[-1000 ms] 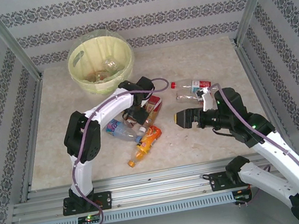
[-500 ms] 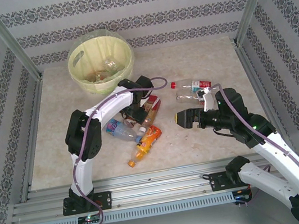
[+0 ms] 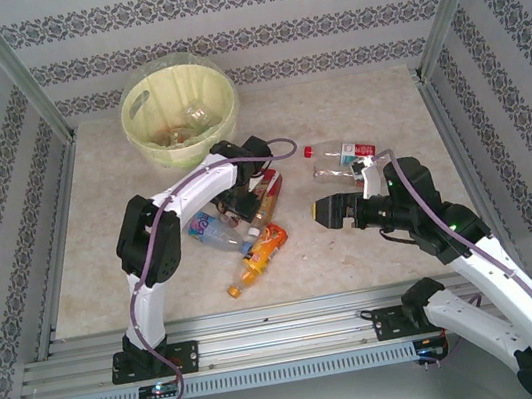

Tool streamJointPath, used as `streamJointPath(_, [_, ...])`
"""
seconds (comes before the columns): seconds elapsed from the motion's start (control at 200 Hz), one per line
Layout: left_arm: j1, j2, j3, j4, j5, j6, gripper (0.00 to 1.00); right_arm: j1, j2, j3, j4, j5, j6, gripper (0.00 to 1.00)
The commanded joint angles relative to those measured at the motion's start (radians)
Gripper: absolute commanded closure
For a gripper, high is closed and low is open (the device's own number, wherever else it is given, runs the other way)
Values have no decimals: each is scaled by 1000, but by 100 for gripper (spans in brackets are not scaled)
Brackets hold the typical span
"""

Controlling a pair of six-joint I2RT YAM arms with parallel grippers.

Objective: Put the plastic bottles in the bin

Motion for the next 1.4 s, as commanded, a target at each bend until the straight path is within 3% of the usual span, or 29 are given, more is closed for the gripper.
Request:
streamJointPath(0.0, [15,3,-20,-31,-4,-33,33,-12,-12,-17,10,-6,-6,2])
streamJointPath(0.575, [30,-49,-12,-29,-32,-47,41,-17,-11,-19,12,-12,-5,2])
streamJointPath(0.789, [44,-21,-22,-8,3,-40,31,-18,-11,-15,9,-14,-6,2])
streamJointPath(1.394, [67,52,-56,49,104,-40,28,-32,-16,-10,-4,-19,-12,2])
